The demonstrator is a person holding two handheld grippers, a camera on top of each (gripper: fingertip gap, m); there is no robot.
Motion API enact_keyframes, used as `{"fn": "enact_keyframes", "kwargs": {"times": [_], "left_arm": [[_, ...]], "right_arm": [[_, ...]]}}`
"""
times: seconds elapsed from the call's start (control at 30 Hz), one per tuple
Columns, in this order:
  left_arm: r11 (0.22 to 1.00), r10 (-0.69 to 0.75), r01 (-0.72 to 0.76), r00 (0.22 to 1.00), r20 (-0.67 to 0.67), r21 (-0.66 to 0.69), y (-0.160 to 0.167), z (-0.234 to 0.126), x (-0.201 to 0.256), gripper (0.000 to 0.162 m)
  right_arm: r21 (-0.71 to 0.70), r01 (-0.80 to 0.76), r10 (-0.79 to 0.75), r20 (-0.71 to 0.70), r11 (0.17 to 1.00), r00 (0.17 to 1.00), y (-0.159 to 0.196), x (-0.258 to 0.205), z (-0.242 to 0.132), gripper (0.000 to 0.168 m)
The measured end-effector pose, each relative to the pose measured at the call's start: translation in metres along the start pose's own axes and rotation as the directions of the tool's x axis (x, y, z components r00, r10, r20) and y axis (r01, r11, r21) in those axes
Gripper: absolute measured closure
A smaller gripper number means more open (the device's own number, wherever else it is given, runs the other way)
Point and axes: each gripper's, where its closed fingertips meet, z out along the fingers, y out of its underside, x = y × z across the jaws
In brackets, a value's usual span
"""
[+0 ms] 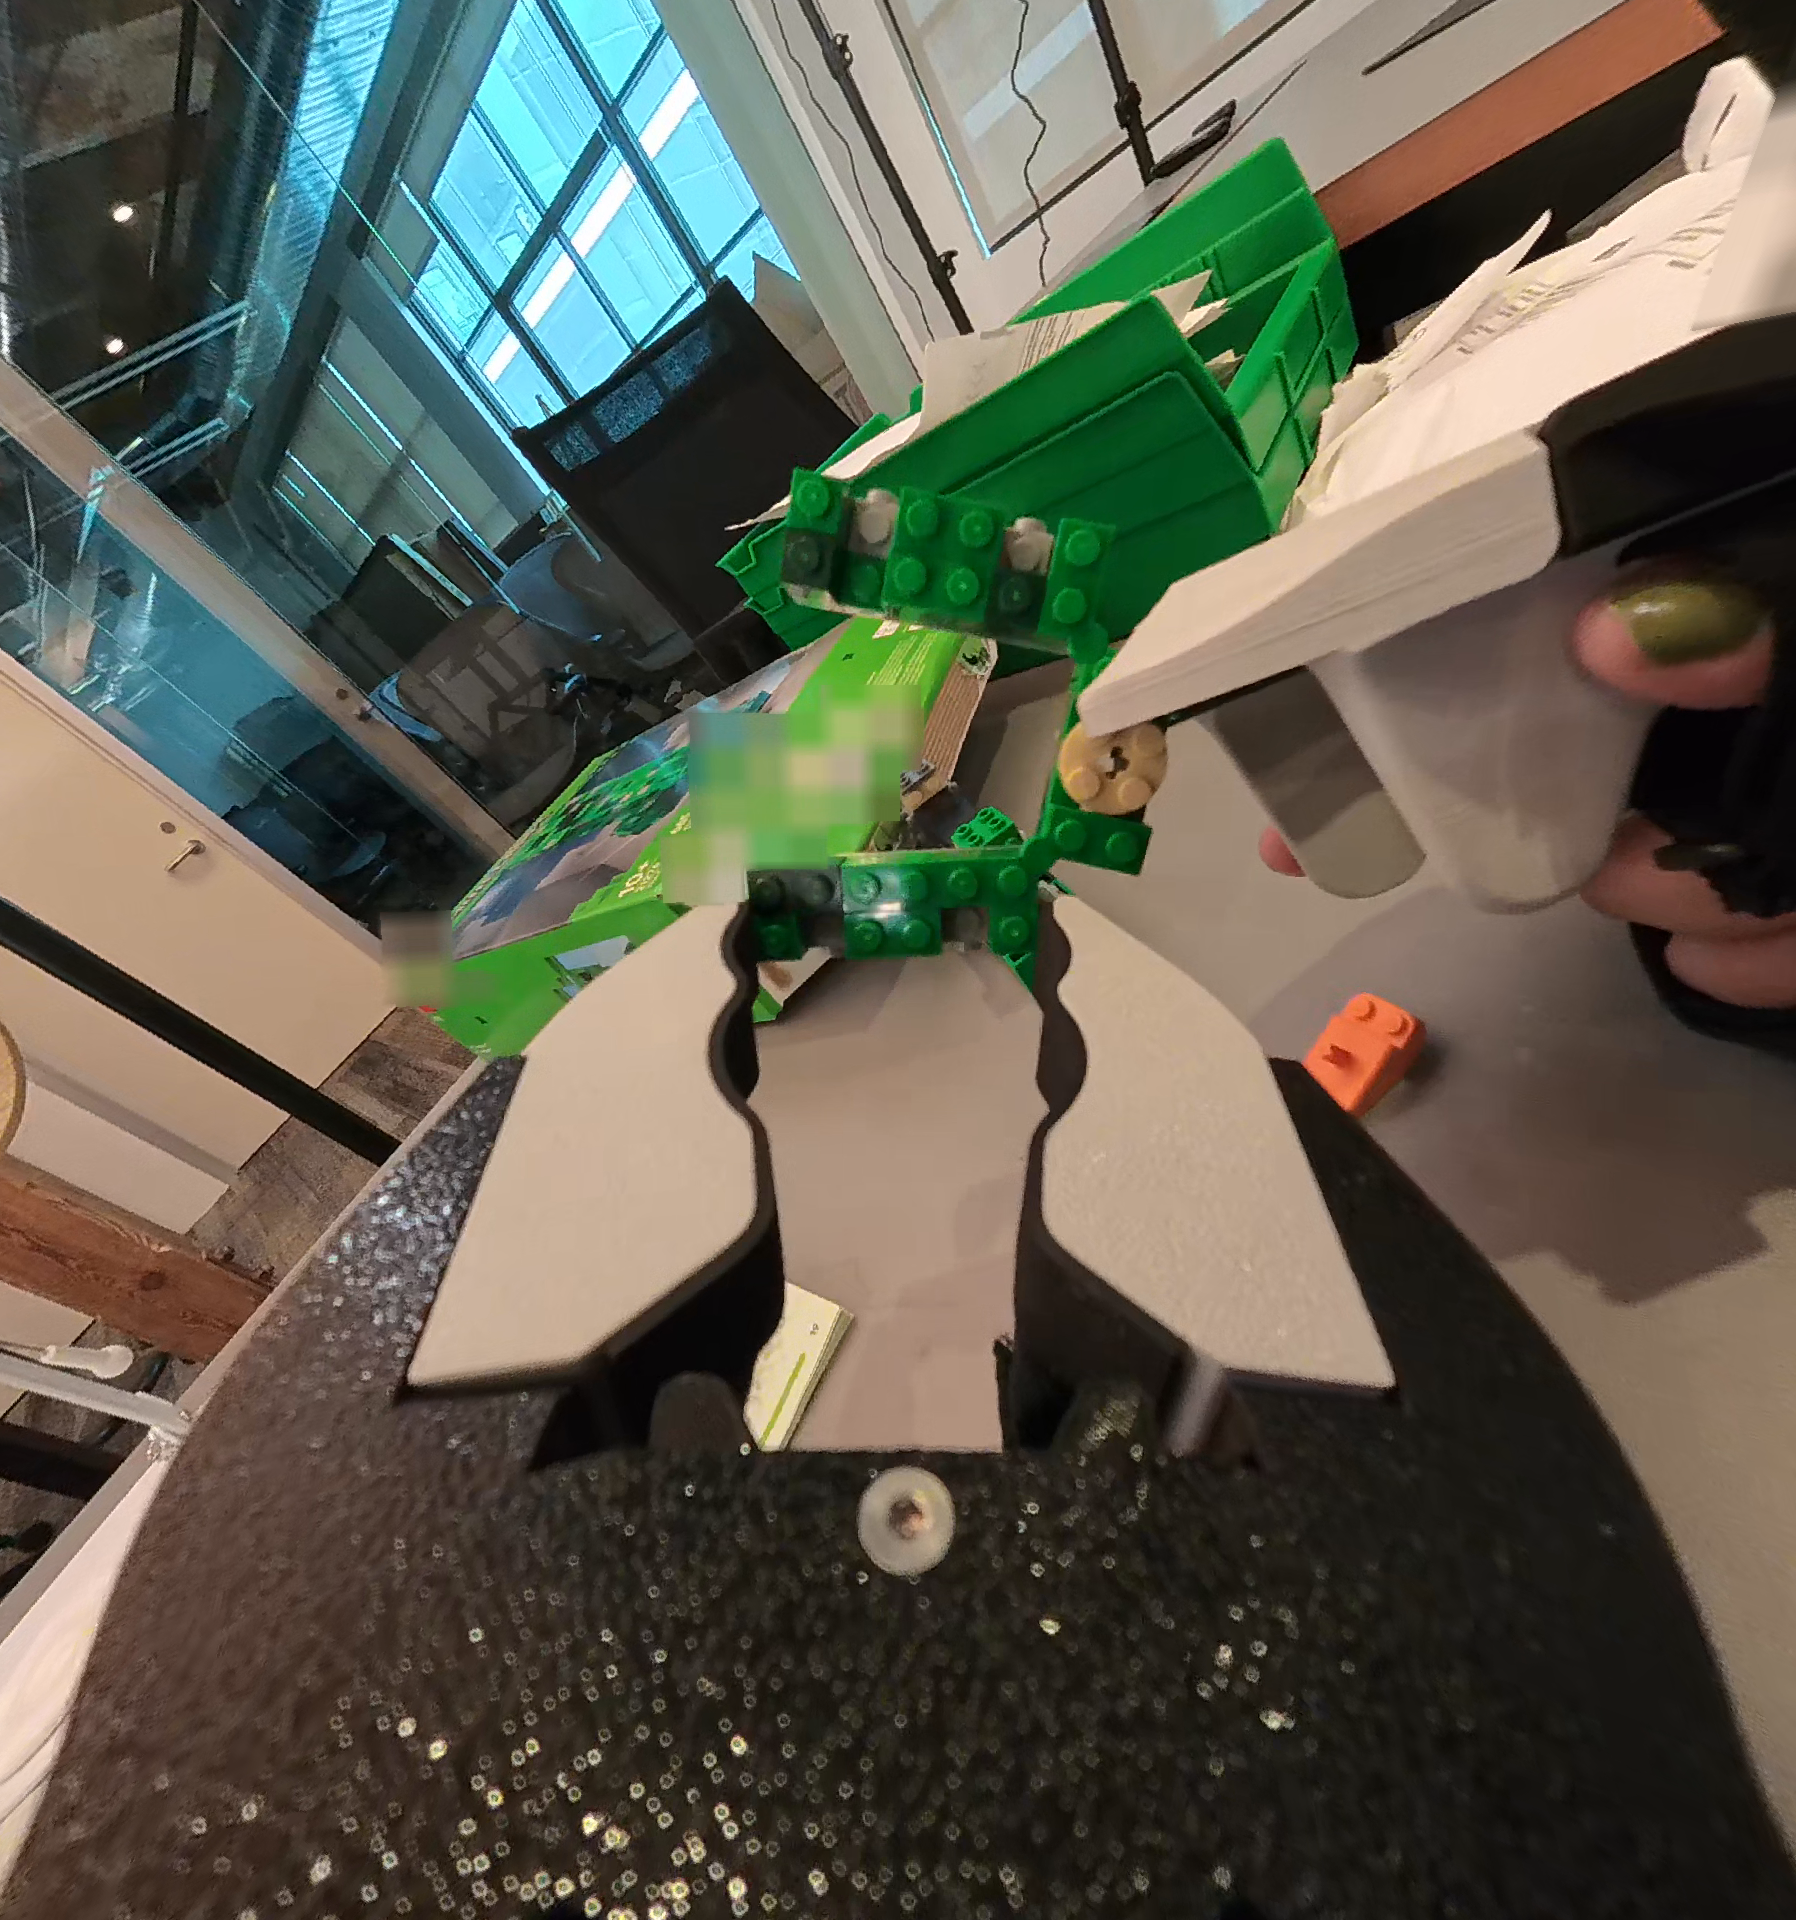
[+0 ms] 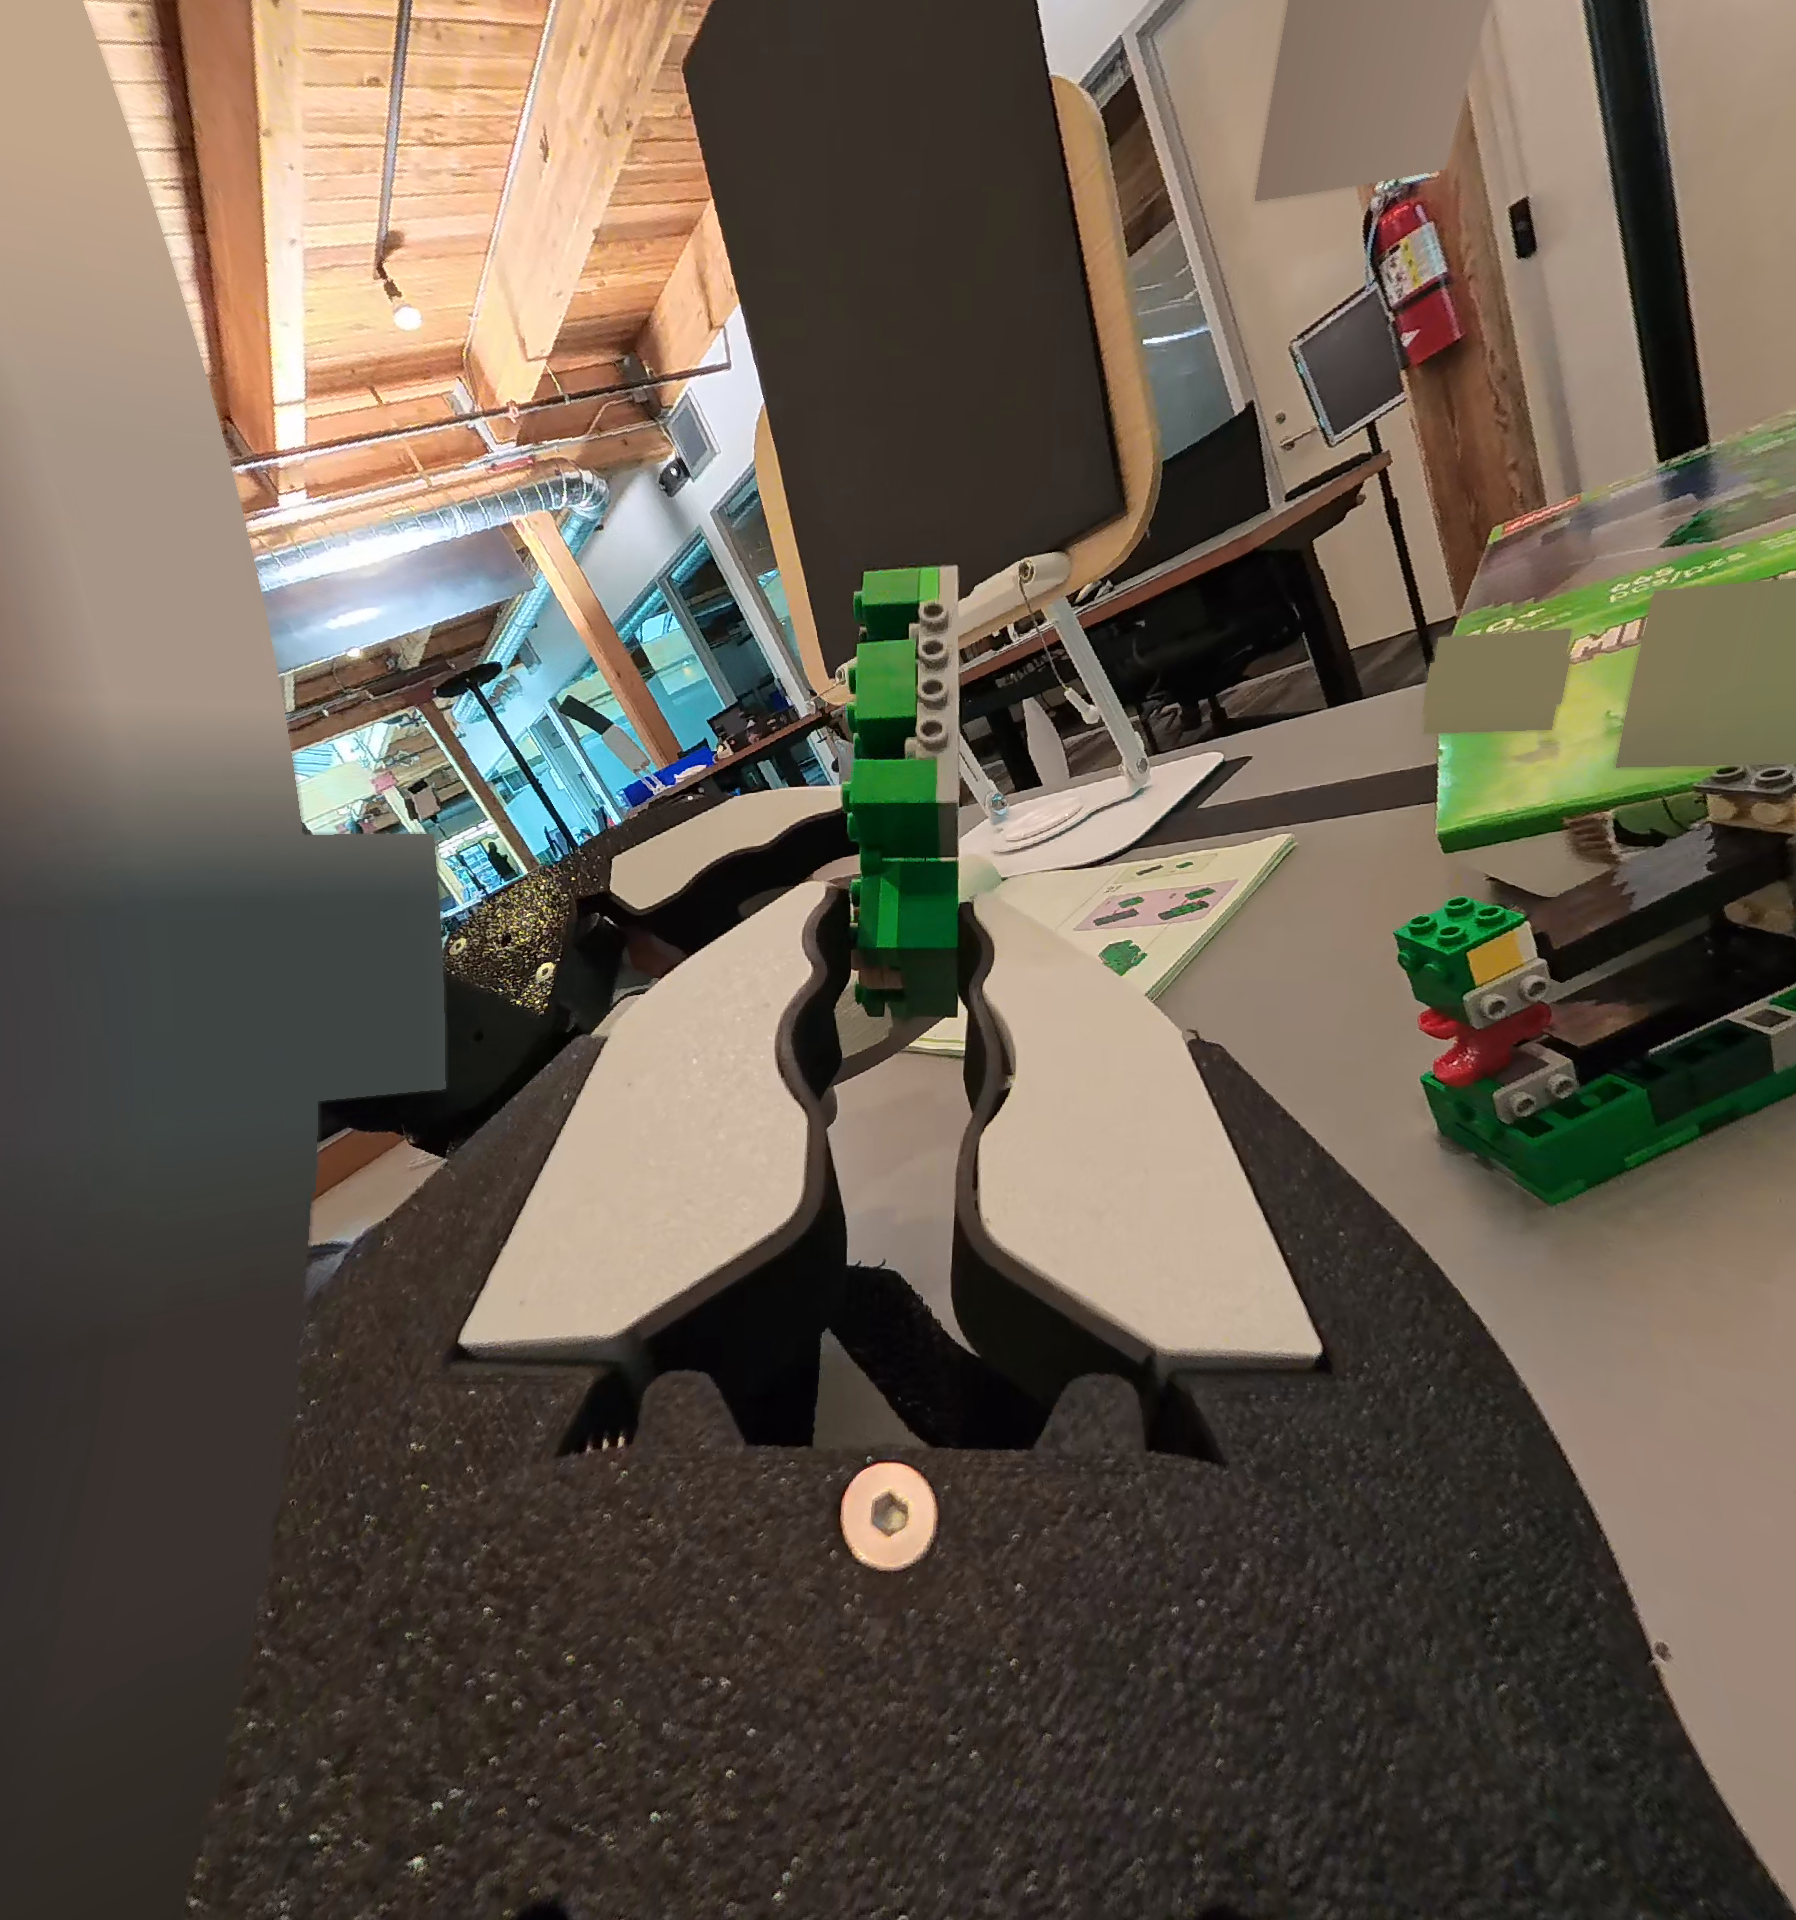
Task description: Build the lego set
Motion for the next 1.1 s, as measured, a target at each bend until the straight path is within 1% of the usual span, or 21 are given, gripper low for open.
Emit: {"fn": "enact_keyframes", "kwargs": {"times": [0.33, 0.57, 0.8, 1.1], "left_arm": [[1.000, -0.004, 0.004, 1.000, -0.007, -0.003, 0.001, 0.000, 0.000, 0.111], [1.000, 0.003, -0.003, 1.000, -0.008, -0.012, 0.003, 0.000, 0.000, 0.111], [1.000, 0.006, -0.007, 1.000, -0.017, -0.029, 0.006, 0.001, 0.001, 0.111], [0.998, -0.024, 0.022, 0.999, -0.041, -0.059, 0.012, 0.002, 0.003, 0.111]], "right_arm": [[-0.019, 0.054, -0.054, -0.019, 0.998, 0.998, 0.001, -0.001, 0.001, 0.149], [-0.040, 0.025, -0.026, -0.019, 0.999, 0.999, 0.003, 0.002, 0.001, 0.149], [-0.066, -0.036, 0.035, -0.020, 0.997, 0.999, 0.006, 0.004, 0.001, 0.149], [-0.090, -0.102, 0.101, -0.024, 0.991, 0.995, 0.011, 0.007, 0.002, 0.149]]}}
